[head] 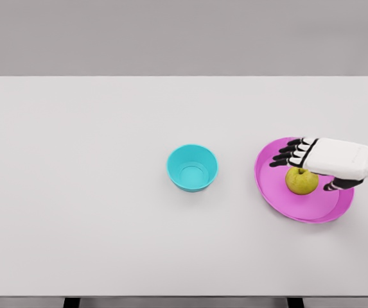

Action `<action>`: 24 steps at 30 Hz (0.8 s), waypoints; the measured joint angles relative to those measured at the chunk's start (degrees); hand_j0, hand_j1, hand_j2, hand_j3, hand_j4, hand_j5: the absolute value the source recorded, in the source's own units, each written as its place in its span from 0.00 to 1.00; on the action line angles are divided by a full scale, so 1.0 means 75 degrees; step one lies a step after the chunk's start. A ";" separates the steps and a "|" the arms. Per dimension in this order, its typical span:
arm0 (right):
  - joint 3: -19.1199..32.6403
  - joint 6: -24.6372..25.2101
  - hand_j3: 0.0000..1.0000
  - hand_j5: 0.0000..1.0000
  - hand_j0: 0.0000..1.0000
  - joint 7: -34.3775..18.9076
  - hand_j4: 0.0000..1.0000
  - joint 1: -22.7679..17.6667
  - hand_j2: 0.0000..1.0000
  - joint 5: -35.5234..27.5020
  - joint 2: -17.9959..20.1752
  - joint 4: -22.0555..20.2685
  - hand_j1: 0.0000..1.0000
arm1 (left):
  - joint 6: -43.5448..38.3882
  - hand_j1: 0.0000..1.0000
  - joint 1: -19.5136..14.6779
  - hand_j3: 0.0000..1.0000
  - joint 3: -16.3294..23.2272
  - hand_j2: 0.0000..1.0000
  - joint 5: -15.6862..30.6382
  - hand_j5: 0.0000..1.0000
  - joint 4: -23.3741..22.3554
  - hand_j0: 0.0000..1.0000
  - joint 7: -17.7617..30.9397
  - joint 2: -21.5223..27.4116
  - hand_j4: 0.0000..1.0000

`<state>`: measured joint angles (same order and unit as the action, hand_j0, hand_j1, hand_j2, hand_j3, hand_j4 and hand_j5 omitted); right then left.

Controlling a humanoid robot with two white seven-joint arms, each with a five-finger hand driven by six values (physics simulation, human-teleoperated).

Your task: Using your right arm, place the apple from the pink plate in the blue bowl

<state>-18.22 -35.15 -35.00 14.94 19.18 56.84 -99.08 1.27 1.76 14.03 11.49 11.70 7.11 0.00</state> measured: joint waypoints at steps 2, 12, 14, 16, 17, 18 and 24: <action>-0.0120 0.0000 1.00 1.00 1.00 -0.0002 1.00 0.0023 1.00 0.0004 -0.0021 0.0116 1.00 | 0.0000 1.00 0.0000 1.00 -0.0002 1.00 0.0000 1.00 -0.0001 1.00 0.0000 0.0000 1.00; -0.0655 0.0001 1.00 1.00 1.00 -0.0003 1.00 0.0516 1.00 0.0080 -0.0327 0.0993 1.00 | 0.0000 1.00 0.0000 1.00 -0.0003 1.00 0.0000 1.00 0.0000 1.00 0.0000 0.0000 1.00; -0.0780 0.0000 1.00 1.00 1.00 -0.0003 1.00 0.0539 1.00 0.0091 -0.0344 0.1091 1.00 | 0.0000 1.00 0.0000 1.00 -0.0002 1.00 0.0000 1.00 -0.0001 1.00 0.0000 0.0000 1.00; -0.0856 0.0000 1.00 1.00 1.00 -0.0004 1.00 0.0539 1.00 0.0095 -0.0354 0.1162 1.00 | -0.0002 1.00 0.0000 1.00 -0.0002 1.00 0.0000 1.00 -0.0001 1.00 0.0000 0.0000 1.00; -0.0885 0.0000 1.00 1.00 1.00 -0.0003 1.00 0.0539 1.00 0.0096 -0.0361 0.1209 1.00 | 0.0000 1.00 0.0000 1.00 0.0000 1.00 0.0000 1.00 -0.0001 1.00 0.0000 0.0000 1.00; -0.0912 0.0001 1.00 1.00 1.00 -0.0003 1.00 0.0562 1.00 0.0097 -0.0367 0.1252 1.00 | -0.0001 1.00 0.0000 1.00 -0.0001 1.00 0.0000 1.00 0.0000 1.00 0.0000 0.0000 1.00; -0.1241 0.0005 1.00 1.00 1.00 -0.0002 1.00 0.0984 1.00 0.0093 -0.0442 0.1499 1.00 | 0.0002 1.00 0.0000 1.00 -0.0001 1.00 0.0000 1.00 0.0001 1.00 0.0000 0.0000 1.00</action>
<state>-27.53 -35.11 -35.01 22.32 19.88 53.52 -87.84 1.29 1.76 14.02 11.49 11.70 7.11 0.00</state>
